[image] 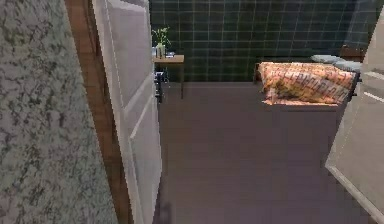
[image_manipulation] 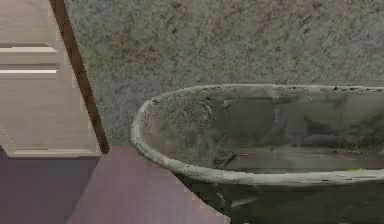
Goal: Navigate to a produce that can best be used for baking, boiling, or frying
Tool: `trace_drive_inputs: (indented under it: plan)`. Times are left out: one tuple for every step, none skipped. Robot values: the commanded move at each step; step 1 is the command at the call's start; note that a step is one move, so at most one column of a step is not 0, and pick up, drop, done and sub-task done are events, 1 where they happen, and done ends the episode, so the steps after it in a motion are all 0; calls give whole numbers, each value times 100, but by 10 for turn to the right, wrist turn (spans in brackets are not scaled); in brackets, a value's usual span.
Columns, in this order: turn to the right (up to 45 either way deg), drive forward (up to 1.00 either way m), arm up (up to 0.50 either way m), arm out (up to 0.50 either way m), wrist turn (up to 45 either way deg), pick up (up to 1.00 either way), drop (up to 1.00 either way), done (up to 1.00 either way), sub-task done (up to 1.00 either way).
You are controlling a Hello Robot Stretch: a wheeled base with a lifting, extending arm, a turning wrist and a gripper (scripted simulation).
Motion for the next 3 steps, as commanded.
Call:
trace_drive_inputs:
  plan:
    - [0,10,0,0,0,0,0,0,0]
    - [240,0,0,0,0,0,0,0,0]
    - [0,100,0,0,0,0,0,0,0]
